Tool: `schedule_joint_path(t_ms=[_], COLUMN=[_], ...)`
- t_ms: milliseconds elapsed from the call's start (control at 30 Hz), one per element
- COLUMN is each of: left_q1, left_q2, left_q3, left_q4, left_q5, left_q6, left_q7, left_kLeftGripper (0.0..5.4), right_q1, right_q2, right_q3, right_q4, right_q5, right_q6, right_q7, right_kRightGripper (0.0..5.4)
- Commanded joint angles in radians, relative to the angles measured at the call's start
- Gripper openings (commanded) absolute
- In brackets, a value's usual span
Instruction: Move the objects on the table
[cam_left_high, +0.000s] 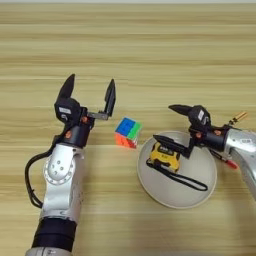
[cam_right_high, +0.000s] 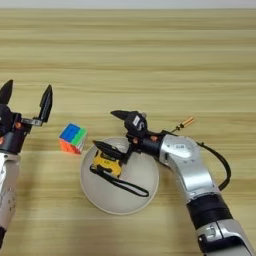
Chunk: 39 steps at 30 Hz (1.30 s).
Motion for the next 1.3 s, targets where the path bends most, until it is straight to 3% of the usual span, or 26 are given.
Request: schedule_joint_path(t_ms=[33,567,967,1100,1300], left_q1=[-0.013,-0.038,-0.047,-0.045,-0.027], left_q2=[0.009,0.026,0.039,0.045,0.047], left_q3=[0.002,-0.011,-0.043,-0.062,-0.083], left_q4=[0.022,0.059,0.106,0.118,0.117], left_q5=[0.02,0.018,0.053,0.089,0.101], left_q6=[-0.002,0.01,0.052,0.077,0.113], left_q7=[0.004,-0.016,-0.031,-0.023,-0.038], left_kLeftGripper=[5.4,5.4,5.4,5.4,5.4], right_q1=[0.013,0.04,0.04,0.037,0.035], right_q2=[-0.013,0.011,0.012,0.016,0.022], right_q3=[-0.034,-0.202,-0.258,-0.263,-0.261], right_q4=[-0.048,-0.147,-0.096,-0.082,-0.074], right_q5=[0.035,0.184,0.173,0.169,0.168], right_q6=[0.022,0.011,-0.007,-0.016,-0.025], right_q7=[-0.012,-0.11,-0.212,-0.232,-0.244], right_kRightGripper=[5.36,5.36,5.36,5.36,5.36])
